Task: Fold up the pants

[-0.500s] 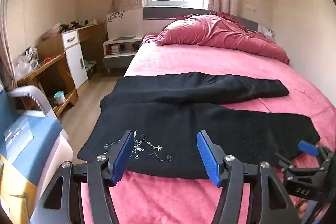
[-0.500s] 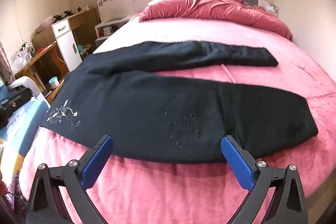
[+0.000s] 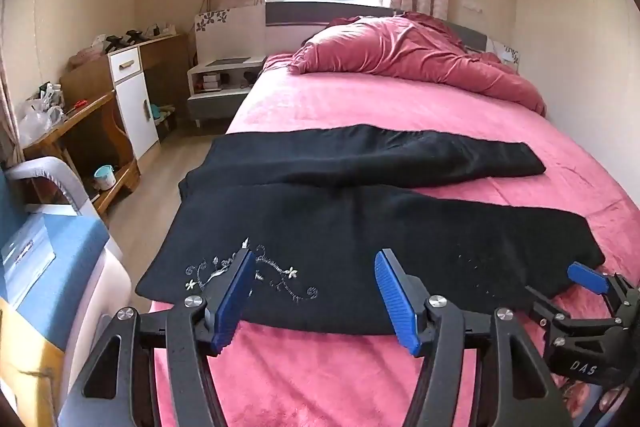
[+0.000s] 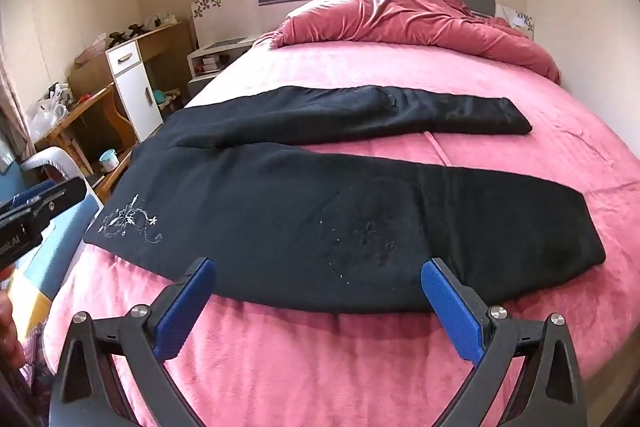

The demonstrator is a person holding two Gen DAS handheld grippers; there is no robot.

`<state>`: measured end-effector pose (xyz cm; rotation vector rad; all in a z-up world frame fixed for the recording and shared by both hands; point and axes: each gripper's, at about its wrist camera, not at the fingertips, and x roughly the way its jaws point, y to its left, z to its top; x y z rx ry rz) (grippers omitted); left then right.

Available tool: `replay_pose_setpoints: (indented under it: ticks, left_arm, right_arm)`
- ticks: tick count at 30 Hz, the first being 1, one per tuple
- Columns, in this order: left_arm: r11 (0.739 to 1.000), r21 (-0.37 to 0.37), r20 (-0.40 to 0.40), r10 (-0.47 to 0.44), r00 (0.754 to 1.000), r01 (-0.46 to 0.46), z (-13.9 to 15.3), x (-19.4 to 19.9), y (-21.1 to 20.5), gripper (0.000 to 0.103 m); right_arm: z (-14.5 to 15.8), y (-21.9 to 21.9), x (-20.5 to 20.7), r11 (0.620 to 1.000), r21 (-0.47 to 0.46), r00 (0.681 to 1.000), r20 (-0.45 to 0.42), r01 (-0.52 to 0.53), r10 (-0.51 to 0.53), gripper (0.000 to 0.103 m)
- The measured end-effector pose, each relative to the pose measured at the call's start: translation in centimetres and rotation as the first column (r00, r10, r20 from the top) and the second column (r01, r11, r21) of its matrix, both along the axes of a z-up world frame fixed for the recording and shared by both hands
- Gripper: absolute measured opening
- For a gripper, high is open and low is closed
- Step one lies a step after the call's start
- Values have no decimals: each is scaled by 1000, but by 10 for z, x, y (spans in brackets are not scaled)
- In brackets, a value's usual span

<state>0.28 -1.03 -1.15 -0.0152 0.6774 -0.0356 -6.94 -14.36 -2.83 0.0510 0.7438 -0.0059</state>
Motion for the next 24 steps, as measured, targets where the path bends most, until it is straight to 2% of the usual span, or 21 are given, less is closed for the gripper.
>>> replay_pose_setpoints:
  ticks: [5, 7, 13, 24]
  left_arm:
    - [1000, -12, -33, 9, 999, -9, -4, 5, 11, 65]
    - [1000, -16, -45, 12, 999, -13, -7, 6, 11, 70]
    - [1000, -19, -64, 19, 998, -20, -14, 6, 14, 75]
    - [999, -24, -88, 40, 995, -42, -20, 7, 18, 77]
  right_arm:
    - [-5, -6, 4, 1000, 24, 1000, -23, 16, -15, 103]
    - [-7, -6, 4, 999, 27, 999, -30, 20, -19, 103]
    - [-12, -7, 5, 999, 38, 999, -49, 21, -19, 103]
    - [-13, -6, 5, 999, 40, 998, -52, 24, -22, 103]
